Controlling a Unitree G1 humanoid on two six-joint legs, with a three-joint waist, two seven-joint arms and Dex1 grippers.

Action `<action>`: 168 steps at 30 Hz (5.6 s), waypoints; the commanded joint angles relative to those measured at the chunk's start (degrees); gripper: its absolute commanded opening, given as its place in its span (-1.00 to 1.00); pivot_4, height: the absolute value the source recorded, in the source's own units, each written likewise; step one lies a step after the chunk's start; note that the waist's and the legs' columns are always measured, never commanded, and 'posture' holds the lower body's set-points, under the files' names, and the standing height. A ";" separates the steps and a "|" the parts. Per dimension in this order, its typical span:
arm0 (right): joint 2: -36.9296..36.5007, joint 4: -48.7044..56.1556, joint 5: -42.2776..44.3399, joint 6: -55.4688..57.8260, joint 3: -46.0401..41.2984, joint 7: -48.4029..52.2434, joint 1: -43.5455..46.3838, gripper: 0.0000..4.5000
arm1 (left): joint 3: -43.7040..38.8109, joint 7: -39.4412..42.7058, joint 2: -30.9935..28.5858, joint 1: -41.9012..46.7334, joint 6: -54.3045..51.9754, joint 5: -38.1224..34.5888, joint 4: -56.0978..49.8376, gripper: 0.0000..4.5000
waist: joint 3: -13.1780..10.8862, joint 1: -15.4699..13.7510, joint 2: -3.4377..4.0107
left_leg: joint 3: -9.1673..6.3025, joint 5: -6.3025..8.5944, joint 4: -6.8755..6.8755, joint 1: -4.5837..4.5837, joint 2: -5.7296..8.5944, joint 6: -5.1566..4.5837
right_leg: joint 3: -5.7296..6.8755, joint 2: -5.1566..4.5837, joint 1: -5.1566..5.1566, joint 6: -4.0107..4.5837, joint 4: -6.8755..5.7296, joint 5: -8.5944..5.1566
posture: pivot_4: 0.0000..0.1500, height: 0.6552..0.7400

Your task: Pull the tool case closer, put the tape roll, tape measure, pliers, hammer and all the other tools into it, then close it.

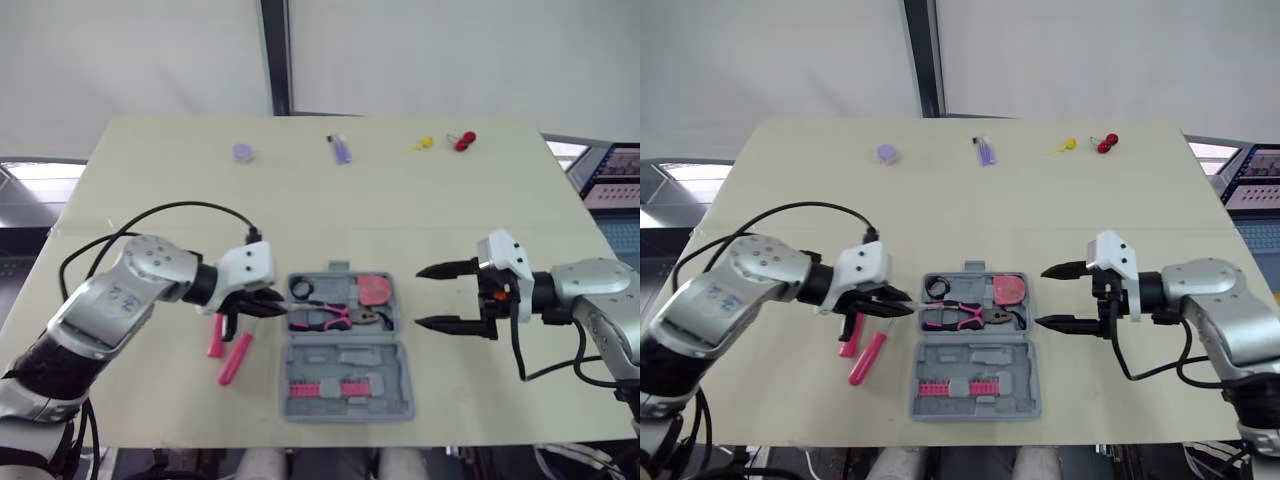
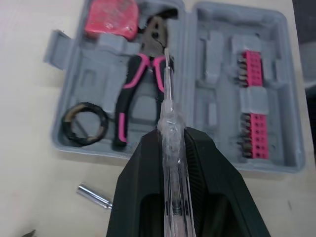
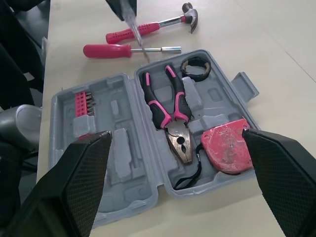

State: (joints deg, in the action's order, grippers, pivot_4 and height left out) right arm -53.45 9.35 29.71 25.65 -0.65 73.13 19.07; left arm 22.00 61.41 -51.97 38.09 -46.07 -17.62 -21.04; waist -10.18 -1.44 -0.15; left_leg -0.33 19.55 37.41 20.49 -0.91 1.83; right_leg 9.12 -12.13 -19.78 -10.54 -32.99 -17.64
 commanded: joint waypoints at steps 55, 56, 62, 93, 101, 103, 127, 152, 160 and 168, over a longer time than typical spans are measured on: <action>-3.83 2.92 -0.86 -2.07 -5.06 1.04 -9.00 1.00 | 22.89 -11.35 18.94 8.04 -14.82 11.58 -2.15 -0.95 | 0.00 -0.74 -0.01 | -0.01 0.07 0.75 0.75 -0.04 -0.13 | 0.01 0.00 -0.42 0.00 -0.43 0.00 | 1.00 1.00; -3.86 2.90 -0.84 -2.04 -5.13 1.05 -9.01 1.00 | 23.06 -11.33 18.82 8.08 -14.82 11.68 -2.14 -0.95 | 0.00 -0.74 -0.01 | -0.01 0.07 0.75 0.75 -0.04 -0.13 | 0.01 0.00 -0.42 0.00 -0.43 0.00 | 1.00 1.00; -3.72 2.50 -1.07 -2.09 -5.24 1.09 -8.74 1.00 | 23.28 -11.95 18.69 8.11 -15.37 12.14 -2.11 -0.95 | 0.00 -0.77 -0.01 | -0.01 0.07 0.75 0.75 -0.04 -0.13 | 0.01 0.00 -0.42 0.00 -0.44 0.00 | 1.00 1.00; -3.34 1.05 -1.53 -2.83 -5.15 1.30 -8.41 1.00 | 23.92 -14.05 19.83 7.13 -15.62 12.78 -1.60 -0.95 | 0.00 -1.07 0.00 | -0.01 0.07 0.79 0.75 -0.03 -0.14 | 0.00 0.00 -0.42 0.01 -0.47 0.00 | 1.00 1.00; -3.45 0.41 -1.78 -2.99 -4.80 1.51 -7.76 1.00 | 23.47 -14.23 20.15 6.91 -15.42 12.70 -1.22 -0.95 | 0.00 -1.14 0.00 | -0.01 0.08 0.80 0.75 -0.03 -0.14 | 0.00 0.00 -0.42 0.01 -0.48 0.00 | 1.00 1.00; -3.42 0.24 -1.86 -3.00 -4.77 1.57 -7.53 1.00 | 23.37 -14.33 20.24 6.89 -15.25 12.73 -1.04 -0.95 | 0.00 -1.15 0.00 | -0.01 0.08 0.80 0.75 -0.03 -0.14 | 0.00 0.00 -0.42 0.01 -0.49 0.00 | 1.00 1.00; -3.31 4.44 2.89 1.55 -6.87 1.18 -7.22 1.00 | 2.83 -9.10 20.01 -0.61 3.62 3.73 1.17 0.51 | 0.04 -0.93 0.06 | -0.01 0.08 0.82 0.73 -0.04 -0.14 | 0.00 0.00 -0.43 0.01 -0.51 0.01 | 1.00 1.00; -4.49 9.40 6.26 8.71 -8.19 0.17 -3.93 1.00 | -2.57 -5.73 28.84 -21.75 46.35 11.64 26.63 -0.99 | 0.08 0.00 0.11 | -0.01 0.08 0.80 0.65 -0.05 -0.14 | 0.03 -0.01 -0.42 0.02 -0.61 0.01 | 1.00 1.00; -4.78 9.92 6.33 8.88 -9.24 -0.26 -5.05 1.00 | -1.97 -5.76 29.24 -21.35 46.91 13.56 28.39 -0.99 | 0.09 0.00 0.11 | -0.01 0.08 0.81 0.64 -0.05 -0.14 | 0.03 -0.01 -0.41 0.02 -0.62 0.01 | 1.00 1.00; -5.24 9.64 6.34 8.78 -9.47 -0.31 -5.03 1.00 | -0.73 -6.10 28.80 -21.03 48.53 16.26 29.67 -0.99 | 0.09 -0.04 0.10 | -0.01 0.08 0.81 0.64 -0.05 -0.14 | 0.03 -0.01 -0.41 0.02 -0.62 0.01 | 1.00 1.00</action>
State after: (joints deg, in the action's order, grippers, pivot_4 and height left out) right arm -57.63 17.81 35.30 34.98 -7.66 73.00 14.01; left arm 20.43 55.47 -23.02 17.19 1.75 -2.59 7.81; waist -10.09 -1.48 -0.05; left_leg -0.33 19.63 38.22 21.14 -0.95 1.69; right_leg 9.15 -12.14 -20.19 -10.52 -33.61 -17.63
